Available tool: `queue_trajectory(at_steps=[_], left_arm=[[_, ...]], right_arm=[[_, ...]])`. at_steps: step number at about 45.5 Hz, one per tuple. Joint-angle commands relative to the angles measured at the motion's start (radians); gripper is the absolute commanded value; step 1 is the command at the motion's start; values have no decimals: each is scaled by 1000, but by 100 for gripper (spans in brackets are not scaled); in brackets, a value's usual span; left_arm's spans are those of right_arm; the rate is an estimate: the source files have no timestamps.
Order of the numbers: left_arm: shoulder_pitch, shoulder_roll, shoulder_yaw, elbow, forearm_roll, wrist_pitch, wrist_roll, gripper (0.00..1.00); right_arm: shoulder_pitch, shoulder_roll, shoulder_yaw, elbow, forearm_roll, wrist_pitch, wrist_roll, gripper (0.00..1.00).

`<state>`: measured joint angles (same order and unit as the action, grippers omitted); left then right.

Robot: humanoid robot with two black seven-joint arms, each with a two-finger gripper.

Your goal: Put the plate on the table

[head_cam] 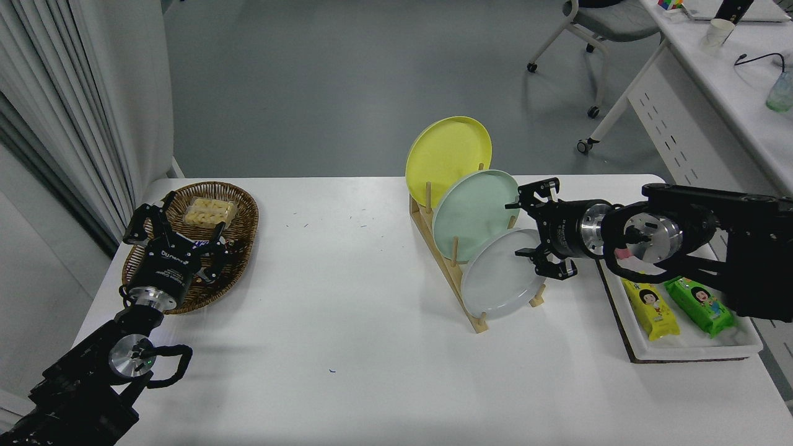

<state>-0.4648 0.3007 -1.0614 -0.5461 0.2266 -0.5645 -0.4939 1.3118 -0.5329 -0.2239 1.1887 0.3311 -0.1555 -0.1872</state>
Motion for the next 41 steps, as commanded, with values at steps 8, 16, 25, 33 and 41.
queue_trajectory(at_steps=[8,16,25,33,41], left_arm=[[0,0,0,0,0,0,0,98],[0,0,0,0,-1,0,0,98],[0,0,0,0,0,0,0,98],[0,0,0,0,-1,0,0,98],[0,0,0,0,0,0,0,98]], right_arm=[[-26,24,38,-23,2,10,-1,74],[-23,19,38,-15,2,24,-1,67],[-19,8,40,-14,-4,33,-1,62],[-20,-16,38,-14,-7,86,-1,56],[-19,-35,38,-12,-7,100,-1,56]])
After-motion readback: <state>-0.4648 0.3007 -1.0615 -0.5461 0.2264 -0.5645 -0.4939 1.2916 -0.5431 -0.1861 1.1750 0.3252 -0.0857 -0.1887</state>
